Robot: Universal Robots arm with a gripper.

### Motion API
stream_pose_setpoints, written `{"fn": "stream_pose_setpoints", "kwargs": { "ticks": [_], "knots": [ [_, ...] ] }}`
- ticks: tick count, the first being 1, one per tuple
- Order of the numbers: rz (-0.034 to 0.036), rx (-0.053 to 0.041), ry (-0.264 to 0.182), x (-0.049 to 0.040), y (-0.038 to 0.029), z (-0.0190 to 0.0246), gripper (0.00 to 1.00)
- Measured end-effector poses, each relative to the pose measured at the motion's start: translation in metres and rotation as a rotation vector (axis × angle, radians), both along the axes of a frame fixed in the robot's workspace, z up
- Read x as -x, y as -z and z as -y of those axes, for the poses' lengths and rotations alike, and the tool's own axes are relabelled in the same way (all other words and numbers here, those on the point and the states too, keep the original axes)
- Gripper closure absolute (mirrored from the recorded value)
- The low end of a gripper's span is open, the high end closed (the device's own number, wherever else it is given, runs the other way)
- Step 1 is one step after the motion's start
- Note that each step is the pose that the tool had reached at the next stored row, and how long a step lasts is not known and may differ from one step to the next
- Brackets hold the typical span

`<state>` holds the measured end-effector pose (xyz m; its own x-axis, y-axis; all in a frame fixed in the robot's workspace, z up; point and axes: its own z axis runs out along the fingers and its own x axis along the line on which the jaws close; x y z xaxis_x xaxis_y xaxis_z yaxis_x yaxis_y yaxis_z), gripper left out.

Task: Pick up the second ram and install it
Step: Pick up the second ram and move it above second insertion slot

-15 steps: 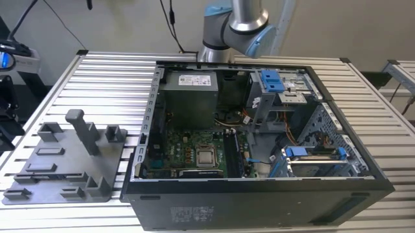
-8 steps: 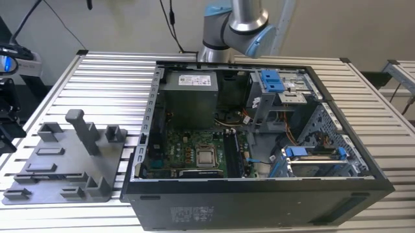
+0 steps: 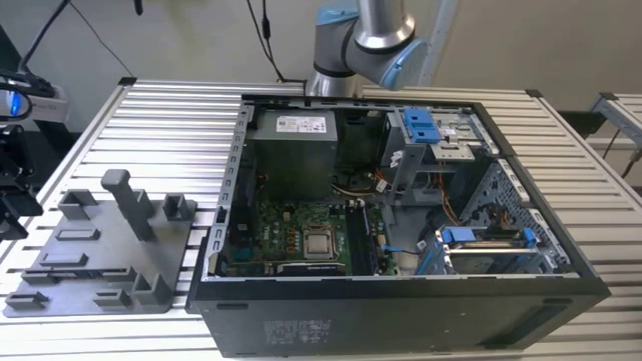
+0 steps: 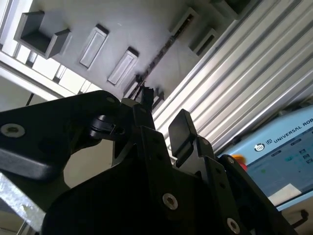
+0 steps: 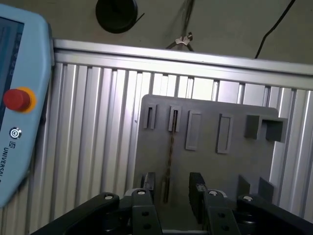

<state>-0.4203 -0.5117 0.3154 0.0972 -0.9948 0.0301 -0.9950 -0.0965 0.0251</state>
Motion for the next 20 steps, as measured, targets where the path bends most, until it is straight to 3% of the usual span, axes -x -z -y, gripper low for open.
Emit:
{"fn": "stream_pose_setpoints", "kwargs": {
  "ticks": [20],
  "knots": [
    [-0.0002, 0.0065, 0.000, 0.0000, 0.0150, -0.0003, 0.58]
  ]
}}
